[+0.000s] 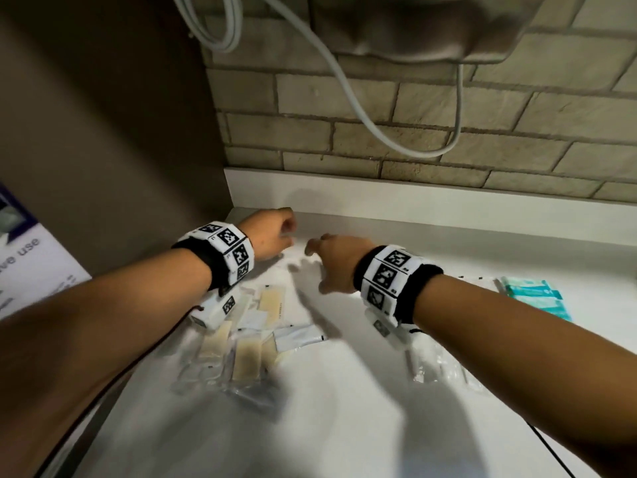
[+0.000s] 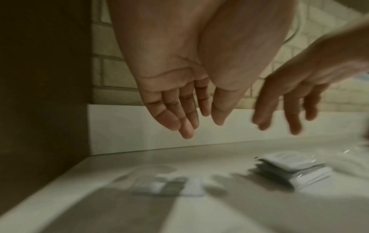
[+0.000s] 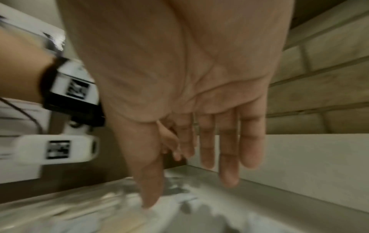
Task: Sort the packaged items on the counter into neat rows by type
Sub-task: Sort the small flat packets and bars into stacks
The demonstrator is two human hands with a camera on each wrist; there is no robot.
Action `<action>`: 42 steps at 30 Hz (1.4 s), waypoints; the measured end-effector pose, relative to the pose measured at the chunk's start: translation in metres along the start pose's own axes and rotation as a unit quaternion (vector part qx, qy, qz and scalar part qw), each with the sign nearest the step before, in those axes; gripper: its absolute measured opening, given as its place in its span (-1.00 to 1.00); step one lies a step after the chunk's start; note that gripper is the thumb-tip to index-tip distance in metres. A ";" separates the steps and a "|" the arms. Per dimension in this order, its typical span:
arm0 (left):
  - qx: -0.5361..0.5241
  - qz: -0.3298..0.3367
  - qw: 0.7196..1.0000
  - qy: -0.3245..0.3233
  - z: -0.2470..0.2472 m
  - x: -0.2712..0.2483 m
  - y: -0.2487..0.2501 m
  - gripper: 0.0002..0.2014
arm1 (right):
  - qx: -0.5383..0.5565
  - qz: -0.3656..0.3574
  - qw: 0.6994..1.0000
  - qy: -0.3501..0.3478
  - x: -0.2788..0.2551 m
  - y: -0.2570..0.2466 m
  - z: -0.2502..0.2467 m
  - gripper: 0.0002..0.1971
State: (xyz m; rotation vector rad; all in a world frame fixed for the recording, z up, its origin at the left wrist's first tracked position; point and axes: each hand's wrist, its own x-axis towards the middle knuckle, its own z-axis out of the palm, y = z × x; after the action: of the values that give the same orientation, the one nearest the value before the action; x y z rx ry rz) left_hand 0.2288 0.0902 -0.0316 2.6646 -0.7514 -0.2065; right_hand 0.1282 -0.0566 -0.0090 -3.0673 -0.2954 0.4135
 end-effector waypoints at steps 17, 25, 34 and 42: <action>0.116 -0.111 0.984 -0.081 0.037 -0.026 -0.048 -0.68 | -0.068 -0.063 0.988 -0.125 0.004 -0.051 0.050 -0.89; 0.073 -0.134 0.984 -0.092 0.033 -0.024 -0.034 -0.58 | 0.162 0.053 0.985 -0.012 0.002 -0.028 0.019 -0.70; -0.116 -0.050 0.992 -0.019 0.012 -0.055 -0.022 -0.79 | 0.231 0.071 0.970 0.022 -0.013 -0.013 0.000 -0.73; -0.305 -0.018 0.951 -0.040 -0.013 -0.107 -0.004 -0.78 | 0.274 0.024 0.957 0.095 -0.028 -0.014 -0.006 -0.78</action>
State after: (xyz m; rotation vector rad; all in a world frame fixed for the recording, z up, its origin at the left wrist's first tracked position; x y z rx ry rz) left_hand 0.1429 0.1540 -0.0169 2.0882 -0.5477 -0.4738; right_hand 0.1005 -0.0483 0.0048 -2.5442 -0.0789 0.1591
